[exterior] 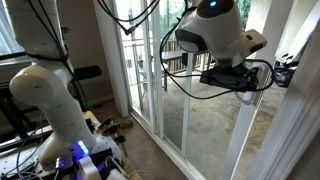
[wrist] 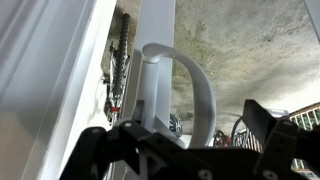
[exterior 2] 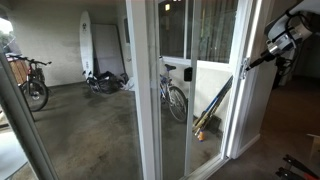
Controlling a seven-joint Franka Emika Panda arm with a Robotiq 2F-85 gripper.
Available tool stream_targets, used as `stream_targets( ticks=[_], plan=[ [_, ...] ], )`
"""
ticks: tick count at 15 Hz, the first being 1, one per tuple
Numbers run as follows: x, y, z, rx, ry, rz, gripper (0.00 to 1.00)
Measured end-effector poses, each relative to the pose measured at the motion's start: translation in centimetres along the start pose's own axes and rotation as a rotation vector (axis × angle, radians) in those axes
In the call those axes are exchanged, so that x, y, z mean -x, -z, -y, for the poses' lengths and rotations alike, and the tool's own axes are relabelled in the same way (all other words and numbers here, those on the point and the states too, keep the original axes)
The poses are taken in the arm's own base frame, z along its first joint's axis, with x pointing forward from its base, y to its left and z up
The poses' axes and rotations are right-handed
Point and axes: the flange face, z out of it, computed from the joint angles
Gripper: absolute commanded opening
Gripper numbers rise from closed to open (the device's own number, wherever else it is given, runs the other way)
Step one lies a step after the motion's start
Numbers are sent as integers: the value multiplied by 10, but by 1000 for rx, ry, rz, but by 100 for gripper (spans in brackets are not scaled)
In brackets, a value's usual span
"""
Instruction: Slide the glass door to the left
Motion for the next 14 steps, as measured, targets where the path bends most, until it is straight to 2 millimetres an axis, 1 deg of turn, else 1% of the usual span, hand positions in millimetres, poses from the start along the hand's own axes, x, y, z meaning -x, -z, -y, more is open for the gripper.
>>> stream_targets(
  ticks=[6, 10, 14],
  plan=[
    [-1, -1, 2, -12, -20, -19, 100],
    [2, -5, 6, -47, -45, -127, 100],
    [9, -6, 4, -118, -69, -191, 100]
  ],
)
